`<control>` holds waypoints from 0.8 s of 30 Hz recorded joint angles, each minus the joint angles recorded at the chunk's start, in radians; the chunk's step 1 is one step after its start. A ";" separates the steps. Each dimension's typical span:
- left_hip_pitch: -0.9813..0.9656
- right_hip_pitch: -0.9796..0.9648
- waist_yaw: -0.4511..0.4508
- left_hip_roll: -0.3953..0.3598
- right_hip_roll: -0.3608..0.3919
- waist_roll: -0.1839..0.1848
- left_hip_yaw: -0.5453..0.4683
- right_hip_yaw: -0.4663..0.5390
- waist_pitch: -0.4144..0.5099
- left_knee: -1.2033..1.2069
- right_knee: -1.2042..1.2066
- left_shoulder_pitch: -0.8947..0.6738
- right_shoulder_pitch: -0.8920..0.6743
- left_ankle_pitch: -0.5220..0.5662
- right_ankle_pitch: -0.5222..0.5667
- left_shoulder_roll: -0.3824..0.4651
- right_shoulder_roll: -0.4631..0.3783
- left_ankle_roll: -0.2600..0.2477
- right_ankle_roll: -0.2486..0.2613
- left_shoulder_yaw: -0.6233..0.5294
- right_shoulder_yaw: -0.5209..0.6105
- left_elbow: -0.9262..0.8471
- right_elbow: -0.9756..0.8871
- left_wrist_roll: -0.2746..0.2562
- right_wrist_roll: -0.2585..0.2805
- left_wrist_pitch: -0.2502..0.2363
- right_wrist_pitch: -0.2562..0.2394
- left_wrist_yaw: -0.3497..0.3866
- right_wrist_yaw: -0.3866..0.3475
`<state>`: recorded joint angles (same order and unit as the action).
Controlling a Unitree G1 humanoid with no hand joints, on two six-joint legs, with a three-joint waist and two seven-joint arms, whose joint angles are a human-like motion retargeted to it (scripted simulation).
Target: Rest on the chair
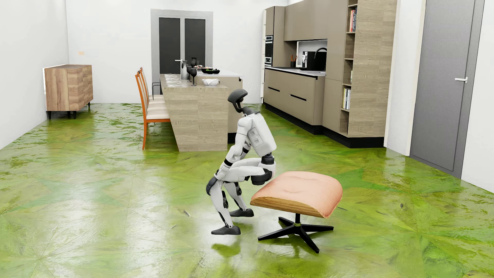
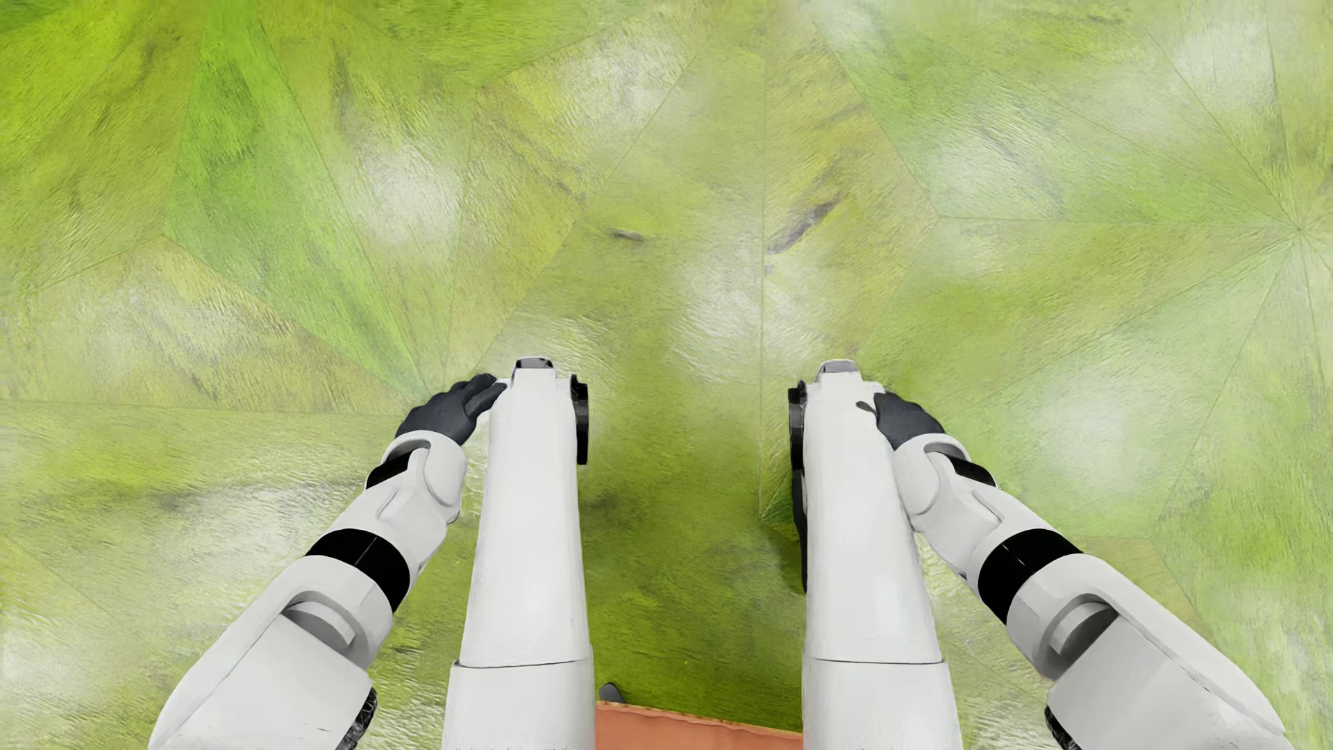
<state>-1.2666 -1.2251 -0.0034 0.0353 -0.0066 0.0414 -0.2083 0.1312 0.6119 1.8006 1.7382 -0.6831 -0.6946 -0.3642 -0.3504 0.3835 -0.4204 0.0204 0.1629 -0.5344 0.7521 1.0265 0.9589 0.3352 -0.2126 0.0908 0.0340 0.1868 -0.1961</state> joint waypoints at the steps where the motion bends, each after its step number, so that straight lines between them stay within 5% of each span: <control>1: 0.006 0.005 0.000 -0.002 -0.004 0.000 0.002 -0.001 -0.007 0.007 0.011 0.015 0.014 -0.002 0.001 0.001 0.004 0.001 -0.001 0.002 -0.006 -0.017 0.012 0.014 0.005 0.004 0.006 -0.025 0.010; 5: 0.028 0.021 0.004 -0.009 -0.009 -0.008 0.004 0.004 -0.040 0.033 0.050 0.061 0.063 -0.005 -0.002 -0.010 0.022 0.003 -0.017 0.006 -0.011 -0.036 0.048 0.030 0.014 0.017 0.025 -0.099 0.042; 15: 0.074 0.068 0.011 -0.014 -0.013 -0.011 0.015 0.005 -0.059 0.082 0.111 0.083 0.092 0.007 0.008 -0.031 0.039 0.000 -0.040 0.052 -0.047 0.117 0.176 -0.080 0.141 0.017 0.029 -0.010 -0.018; 24: 0.091 0.089 0.010 -0.015 -0.002 -0.013 0.016 0.004 -0.073 0.093 0.117 0.106 0.130 0.011 0.016 -0.045 0.047 0.008 -0.056 0.051 -0.080 0.248 0.258 -0.105 0.171 0.071 0.061 -0.079 0.033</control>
<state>-1.1756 -1.1359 0.0064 0.0200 -0.0085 0.0284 -0.1927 0.1354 0.5387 1.8938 1.8554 -0.5769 -0.5643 -0.3530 -0.3346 0.3386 -0.3738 0.0284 0.1072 -0.4837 0.6723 1.2742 1.2165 0.2303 -0.0421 0.1622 0.0947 0.1081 -0.1634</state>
